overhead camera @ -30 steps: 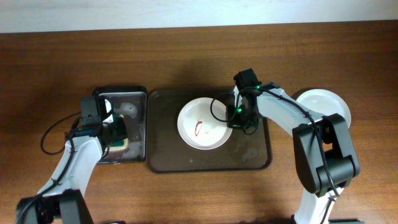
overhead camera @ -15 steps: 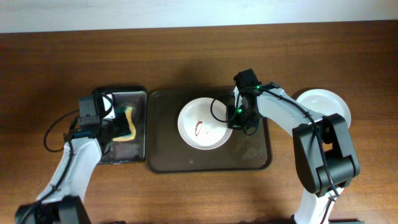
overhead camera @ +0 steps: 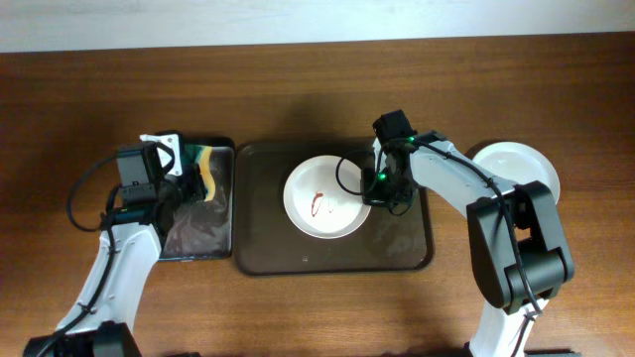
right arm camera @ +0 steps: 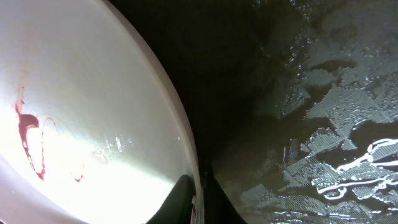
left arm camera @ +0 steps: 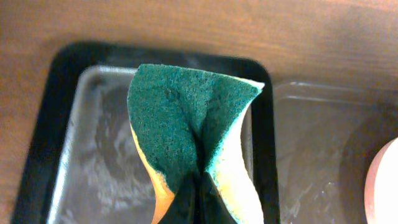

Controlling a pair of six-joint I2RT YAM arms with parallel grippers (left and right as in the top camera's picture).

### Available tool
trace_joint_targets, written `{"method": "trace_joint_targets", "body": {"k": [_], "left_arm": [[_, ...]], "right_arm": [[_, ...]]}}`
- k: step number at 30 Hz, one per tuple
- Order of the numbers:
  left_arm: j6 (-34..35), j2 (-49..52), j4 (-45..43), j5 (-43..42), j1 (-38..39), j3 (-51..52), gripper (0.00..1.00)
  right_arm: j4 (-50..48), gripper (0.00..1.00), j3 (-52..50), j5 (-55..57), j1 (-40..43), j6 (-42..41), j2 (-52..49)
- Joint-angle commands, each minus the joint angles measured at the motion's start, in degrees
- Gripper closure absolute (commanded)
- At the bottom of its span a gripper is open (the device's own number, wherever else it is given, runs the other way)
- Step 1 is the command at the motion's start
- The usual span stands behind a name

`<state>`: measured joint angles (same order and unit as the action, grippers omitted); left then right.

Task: Clean dirty plates on tray and stack at the side
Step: 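Wet the sponge in the grey tray and bring it to the plate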

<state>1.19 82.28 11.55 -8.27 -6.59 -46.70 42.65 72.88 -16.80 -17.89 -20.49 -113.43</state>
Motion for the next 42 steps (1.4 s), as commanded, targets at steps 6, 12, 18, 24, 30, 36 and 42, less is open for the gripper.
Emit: {"method": "trace_joint_targets", "body": {"k": [6,12,18,24,30,36,42], "left_arm": [[-6.1,-13.5,-0.3,-0.9,0.2,0.1,1.0],[-8.7,-15.3,-1.1,1.2,0.5,0.1,1.0],[-8.6,-15.3,-3.3,1.2,0.5,0.1,1.0],[-8.6,-15.3,-3.6,2.1,0.5,0.1,1.0],[-8.6,-15.2,-4.0,2.1,0.5,0.1,1.0],[-8.7,-15.2,-4.1,2.2,0.5,0.1,1.0],[-8.6,-15.2,-3.9,2.6,0.6,0.1,1.0]], "right_arm": [[0.2,0.9,-0.4,0.7,-0.2,0.5,0.4],[0.4,0.91,-0.4,0.8,-0.2,0.5,0.4],[0.4,0.91,-0.4,0.7,-0.2,0.5,0.4],[0.4,0.91,-0.4,0.8,-0.2,0.5,0.4],[0.4,0.91,-0.4,0.7,-0.2,0.5,0.4],[0.4,0.91,-0.4,0.8,-0.2,0.5,0.4],[0.4,0.9,-0.4,0.7,-0.2,0.5,0.4]]}}
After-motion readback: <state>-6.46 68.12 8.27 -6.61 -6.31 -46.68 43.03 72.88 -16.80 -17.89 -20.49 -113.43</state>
